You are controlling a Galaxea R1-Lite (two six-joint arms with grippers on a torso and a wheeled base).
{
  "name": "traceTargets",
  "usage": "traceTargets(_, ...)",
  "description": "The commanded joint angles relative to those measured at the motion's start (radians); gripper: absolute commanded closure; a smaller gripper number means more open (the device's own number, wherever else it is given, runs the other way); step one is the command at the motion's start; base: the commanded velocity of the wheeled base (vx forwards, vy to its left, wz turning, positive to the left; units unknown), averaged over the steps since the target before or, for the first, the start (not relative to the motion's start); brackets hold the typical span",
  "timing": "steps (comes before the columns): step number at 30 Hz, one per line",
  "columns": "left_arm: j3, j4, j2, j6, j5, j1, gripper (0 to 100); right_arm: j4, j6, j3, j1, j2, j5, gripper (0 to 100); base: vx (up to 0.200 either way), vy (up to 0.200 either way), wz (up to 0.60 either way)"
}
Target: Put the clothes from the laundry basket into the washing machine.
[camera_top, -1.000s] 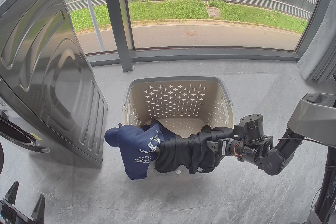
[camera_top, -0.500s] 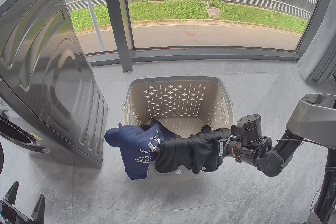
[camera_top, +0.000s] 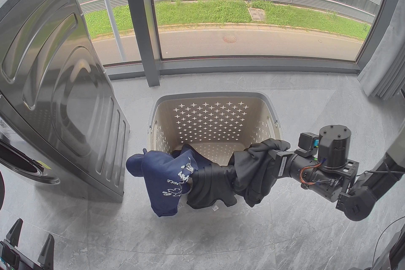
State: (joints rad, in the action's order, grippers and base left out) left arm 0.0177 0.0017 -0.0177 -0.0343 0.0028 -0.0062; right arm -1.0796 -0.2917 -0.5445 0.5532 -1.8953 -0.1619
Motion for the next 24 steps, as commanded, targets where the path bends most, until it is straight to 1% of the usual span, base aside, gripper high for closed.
traceTargets(1, -0.015, 0.0, 0.012, 0.001, 0.0, 0.0, 0, -0.025, 0.002, 0.072, 0.024, 0.148, 0.002, 100, 0.0, 0.0, 0.0)
traceTargets(4, -0.015, 0.0, 0.012, 0.001, 0.0, 0.0, 0, -0.025, 0.002, 0.083, 0.03, 0.193, 0.005, 100, 0.0, 0.0, 0.0)
traceTargets(6, -0.015, 0.0, 0.012, 0.004, 0.0, 0.0, 0, -0.017, 0.017, 0.087, 0.034, 0.246, 0.01, 100, 0.0, 0.0, 0.0)
traceTargets(8, -0.015, 0.0, 0.012, 0.002, 0.0, 0.0, 0, -0.017, 0.048, 0.089, 0.056, 0.277, 0.01, 100, 0.0, 0.0, 0.0)
traceTargets(10, -0.015, 0.0, 0.012, 0.005, 0.0, 0.0, 0, -0.014, 0.065, 0.092, 0.077, 0.309, 0.01, 100, 0.0, 0.0, 0.0)
traceTargets(12, -0.015, 0.0, 0.012, 0.005, -0.001, 0.0, 0, -0.011, 0.069, 0.097, 0.094, 0.331, 0.01, 100, 0.0, 0.0, 0.0)
traceTargets(16, -0.015, 0.0, 0.012, 0.005, -0.001, 0.0, 0, -0.01, 0.089, 0.103, 0.09, 0.364, 0.012, 100, 0.0, 0.0, 0.0)
traceTargets(24, -0.015, 0.0, 0.012, 0.002, -0.001, 0.0, 0, -0.022, 0.089, 0.112, 0.099, 0.364, 0.013, 100, -0.2, 0.0, 0.0)
